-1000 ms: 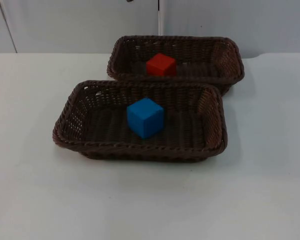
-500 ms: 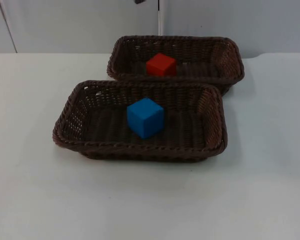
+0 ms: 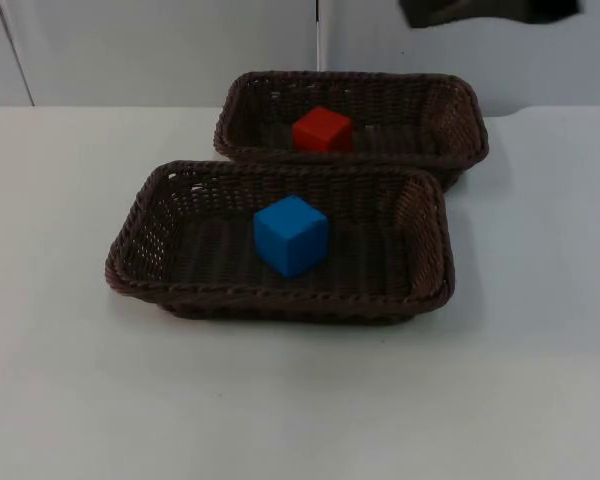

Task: Pick up one cube with the left hand and place it into the upper basket. Pick up one cube with the right hand and place it into the lower basket.

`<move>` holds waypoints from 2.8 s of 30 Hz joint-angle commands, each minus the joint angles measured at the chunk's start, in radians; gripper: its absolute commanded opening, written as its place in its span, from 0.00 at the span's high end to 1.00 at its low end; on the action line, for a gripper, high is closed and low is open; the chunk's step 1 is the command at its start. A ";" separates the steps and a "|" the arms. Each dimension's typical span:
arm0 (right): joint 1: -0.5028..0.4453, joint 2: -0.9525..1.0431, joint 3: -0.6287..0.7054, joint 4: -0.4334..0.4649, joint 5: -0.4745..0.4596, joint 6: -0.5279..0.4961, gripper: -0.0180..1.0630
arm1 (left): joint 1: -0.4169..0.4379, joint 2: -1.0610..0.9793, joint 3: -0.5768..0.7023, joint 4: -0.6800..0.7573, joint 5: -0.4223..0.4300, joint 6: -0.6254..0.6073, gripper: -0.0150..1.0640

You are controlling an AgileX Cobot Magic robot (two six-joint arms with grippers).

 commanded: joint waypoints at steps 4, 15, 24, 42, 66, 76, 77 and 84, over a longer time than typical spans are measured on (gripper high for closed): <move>0.007 -0.118 0.090 -0.001 -0.045 0.005 0.37 | 0.001 -0.108 0.003 -0.020 0.049 0.006 0.01; 0.007 -0.413 0.249 -0.006 -0.061 -0.006 0.37 | 0.001 -0.308 0.003 -0.018 0.220 0.006 0.01; 0.007 -0.591 0.284 -0.011 -0.057 -0.027 0.37 | 0.001 -0.308 0.084 -0.023 0.244 0.002 0.01; 0.007 -0.825 0.284 0.059 0.240 -0.204 0.37 | 0.001 -0.308 0.091 0.020 0.237 -0.076 0.01; 0.007 -0.854 0.296 0.469 0.441 -0.575 0.37 | 0.001 -0.308 0.091 0.020 0.237 -0.072 0.01; 0.007 -1.155 0.431 0.488 0.409 -0.553 0.37 | 0.001 -0.308 0.091 0.020 0.237 -0.072 0.01; 0.007 -1.186 0.431 0.491 0.433 -0.552 0.37 | 0.001 -0.308 0.091 0.020 0.237 -0.072 0.01; 0.019 -1.186 0.459 0.488 0.506 -0.514 0.37 | 0.001 -0.308 0.091 0.020 0.237 -0.067 0.01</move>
